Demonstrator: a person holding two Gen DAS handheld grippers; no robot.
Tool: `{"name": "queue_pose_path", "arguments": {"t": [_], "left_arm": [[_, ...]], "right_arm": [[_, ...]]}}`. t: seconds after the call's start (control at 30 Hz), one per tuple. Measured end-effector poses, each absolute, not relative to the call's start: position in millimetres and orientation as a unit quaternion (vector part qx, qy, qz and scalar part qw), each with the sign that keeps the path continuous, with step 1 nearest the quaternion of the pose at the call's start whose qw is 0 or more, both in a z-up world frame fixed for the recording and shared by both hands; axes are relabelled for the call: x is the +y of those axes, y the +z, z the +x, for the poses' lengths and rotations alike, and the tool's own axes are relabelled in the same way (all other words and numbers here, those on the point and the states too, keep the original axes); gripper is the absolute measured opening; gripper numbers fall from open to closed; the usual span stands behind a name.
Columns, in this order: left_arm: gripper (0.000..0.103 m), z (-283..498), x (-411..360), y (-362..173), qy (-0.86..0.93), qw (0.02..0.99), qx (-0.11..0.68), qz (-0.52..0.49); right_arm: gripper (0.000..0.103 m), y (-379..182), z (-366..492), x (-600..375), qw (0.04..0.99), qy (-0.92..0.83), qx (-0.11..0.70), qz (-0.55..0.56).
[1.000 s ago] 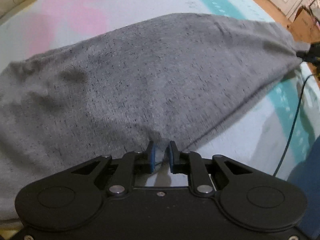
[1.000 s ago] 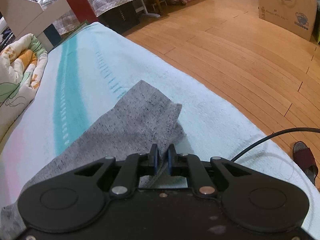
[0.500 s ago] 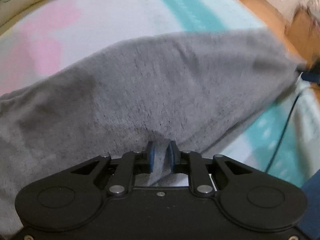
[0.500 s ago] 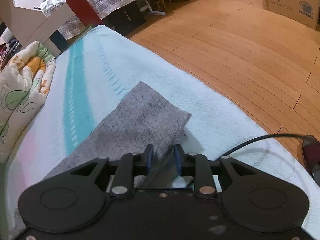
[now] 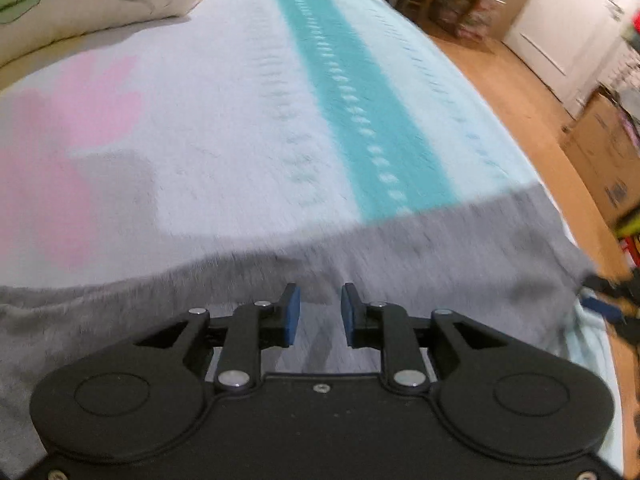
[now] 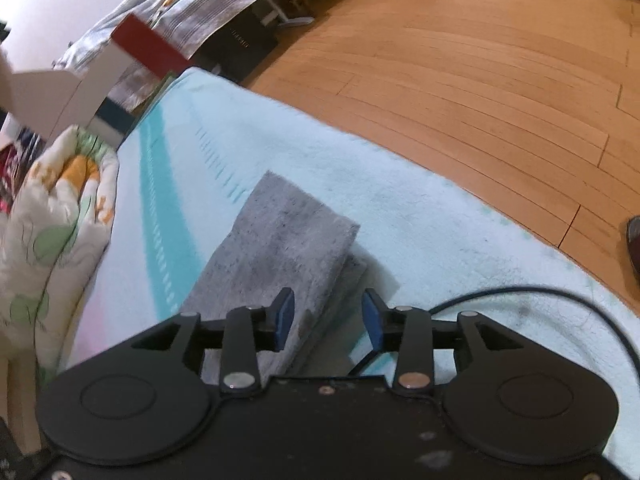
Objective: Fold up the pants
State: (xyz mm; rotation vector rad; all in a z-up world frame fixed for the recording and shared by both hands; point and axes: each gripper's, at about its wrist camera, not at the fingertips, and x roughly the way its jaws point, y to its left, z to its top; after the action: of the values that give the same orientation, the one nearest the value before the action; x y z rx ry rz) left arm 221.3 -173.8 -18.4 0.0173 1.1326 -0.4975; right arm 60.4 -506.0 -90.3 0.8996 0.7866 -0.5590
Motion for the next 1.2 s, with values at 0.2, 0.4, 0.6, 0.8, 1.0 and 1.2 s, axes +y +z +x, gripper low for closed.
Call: {"name": "queue_pose_path", "arguments": {"t": [0.2, 0.4, 0.6, 0.8, 1.0, 1.2], "left_arm": [[0.03, 233, -195, -46, -0.221, 0.826, 0.513, 0.079], [0.03, 233, -199, -40, -0.228, 0.824, 0.513, 0.083], [0.029, 222, -173, -30, -0.256, 0.793, 0.552, -0.03], [0.029, 190, -198, -48, -0.308, 0.758, 0.572, 0.053], [0.03, 167, -212, -43, -0.322, 0.767, 0.537, 0.138], [0.031, 213, -190, -30, -0.25, 0.802, 0.542, -0.001]], "right_arm": [[0.044, -104, 67, -517, 0.784, -0.26, 0.352, 0.441], [0.045, -117, 80, -523, 0.79, -0.259, 0.333, 0.445], [0.013, -117, 86, -522, 0.811, -0.227, 0.314, 0.438], [0.013, -94, 83, -519, 0.831, -0.197, 0.3, 0.424], [0.013, -73, 89, -514, 0.843, -0.184, 0.299, 0.408], [0.013, -62, 93, -503, 0.857, -0.183, 0.306, 0.373]]}}
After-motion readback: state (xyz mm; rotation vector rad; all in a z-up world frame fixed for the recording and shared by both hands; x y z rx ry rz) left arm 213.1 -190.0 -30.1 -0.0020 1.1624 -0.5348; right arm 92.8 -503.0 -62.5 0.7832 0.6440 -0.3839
